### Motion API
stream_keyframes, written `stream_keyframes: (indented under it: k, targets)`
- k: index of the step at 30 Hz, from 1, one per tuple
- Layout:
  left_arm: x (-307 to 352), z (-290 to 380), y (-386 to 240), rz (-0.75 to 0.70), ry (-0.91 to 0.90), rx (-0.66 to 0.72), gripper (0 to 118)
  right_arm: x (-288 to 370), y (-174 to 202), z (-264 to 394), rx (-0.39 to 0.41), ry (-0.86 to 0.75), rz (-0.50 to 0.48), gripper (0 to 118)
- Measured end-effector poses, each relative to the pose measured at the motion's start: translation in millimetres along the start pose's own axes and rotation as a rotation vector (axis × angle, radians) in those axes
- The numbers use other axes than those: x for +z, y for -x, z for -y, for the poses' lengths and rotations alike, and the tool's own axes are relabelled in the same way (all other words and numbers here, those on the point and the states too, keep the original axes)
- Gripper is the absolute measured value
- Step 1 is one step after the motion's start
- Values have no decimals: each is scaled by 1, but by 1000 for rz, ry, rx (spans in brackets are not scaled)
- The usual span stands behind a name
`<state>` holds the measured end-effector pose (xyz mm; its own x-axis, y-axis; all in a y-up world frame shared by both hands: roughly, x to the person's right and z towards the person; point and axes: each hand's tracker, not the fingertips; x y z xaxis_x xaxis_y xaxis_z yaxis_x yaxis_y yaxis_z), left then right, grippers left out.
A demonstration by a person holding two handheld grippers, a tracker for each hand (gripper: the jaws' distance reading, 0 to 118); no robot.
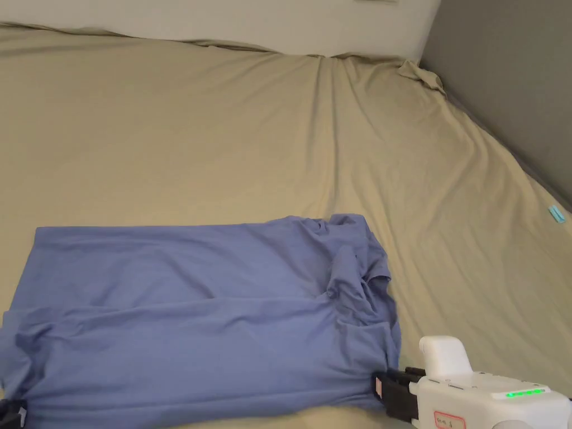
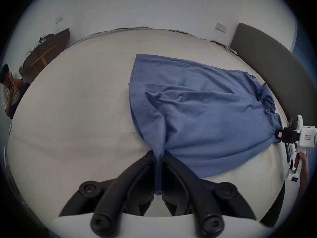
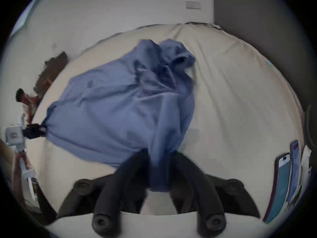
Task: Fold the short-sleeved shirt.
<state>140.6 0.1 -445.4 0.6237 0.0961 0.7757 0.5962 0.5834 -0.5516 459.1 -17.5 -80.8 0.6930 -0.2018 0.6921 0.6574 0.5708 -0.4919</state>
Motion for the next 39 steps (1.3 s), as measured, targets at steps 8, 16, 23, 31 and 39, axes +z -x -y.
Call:
stream_keyframes:
  k: [8,16,23,31,39]
  targets:
    - [45,-5,-8,10,-52,-26,5,28,17,-6,137,-47,40,19]
    - [99,35,-22,-11,-56,-69,5,96,8,29,142,-71,8,20]
    - [89,90,-33,-36,57,-80,5,105,-1,89,151,46,14,19]
    - [84,96,-14,-31,66,21,65,96,-2,92,112,68,26,48]
    - [209,87,-30,-92,-195,-28,82,183,32,72,130,-148,17,111]
